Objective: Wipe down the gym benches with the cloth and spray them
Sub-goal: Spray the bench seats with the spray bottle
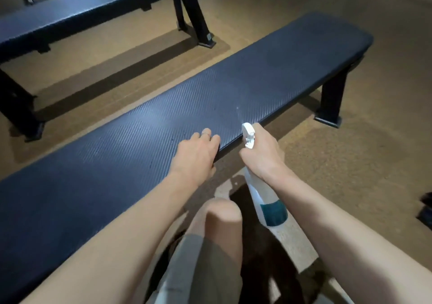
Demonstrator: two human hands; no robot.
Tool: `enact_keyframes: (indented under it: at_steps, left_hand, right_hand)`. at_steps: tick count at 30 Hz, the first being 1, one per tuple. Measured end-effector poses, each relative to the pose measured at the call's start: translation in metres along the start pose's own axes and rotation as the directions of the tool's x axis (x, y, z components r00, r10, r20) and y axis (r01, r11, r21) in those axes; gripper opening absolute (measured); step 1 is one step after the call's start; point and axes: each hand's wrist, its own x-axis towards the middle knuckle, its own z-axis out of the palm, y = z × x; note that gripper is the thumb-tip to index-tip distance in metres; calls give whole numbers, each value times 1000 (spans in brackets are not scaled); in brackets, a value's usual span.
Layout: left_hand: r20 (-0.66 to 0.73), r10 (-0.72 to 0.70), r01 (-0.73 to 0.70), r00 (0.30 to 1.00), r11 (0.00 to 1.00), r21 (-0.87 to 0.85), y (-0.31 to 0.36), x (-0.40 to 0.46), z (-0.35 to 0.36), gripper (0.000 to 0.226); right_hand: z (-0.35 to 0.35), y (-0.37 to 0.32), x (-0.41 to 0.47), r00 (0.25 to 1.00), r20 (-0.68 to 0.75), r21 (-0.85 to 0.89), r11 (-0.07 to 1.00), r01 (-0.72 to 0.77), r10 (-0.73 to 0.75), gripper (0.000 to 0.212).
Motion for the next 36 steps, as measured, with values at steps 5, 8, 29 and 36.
enact_keyframes:
  at_steps: [5,8,29,36]
  left_hand:
    - [-55,71,-71,996,997,-8,-6,9,5,41]
    - [-115,127,-133,985,990,-49,-3,24,-3,36]
    - [59,43,-46,997,997,64,105,180,-64,56]
    - [-12,61,-59,998,994,89,178,244,-72,49]
  right_hand:
    - [-5,3,10,982,-134,142,983,-115,134,32]
    - [-11,2,15,972,-181,162,979,-120,149,33]
    - [-129,114,123,957,-224,269,955,-122,185,39]
    - [-179,177,181,980,-161,214,974,-80,116,29]
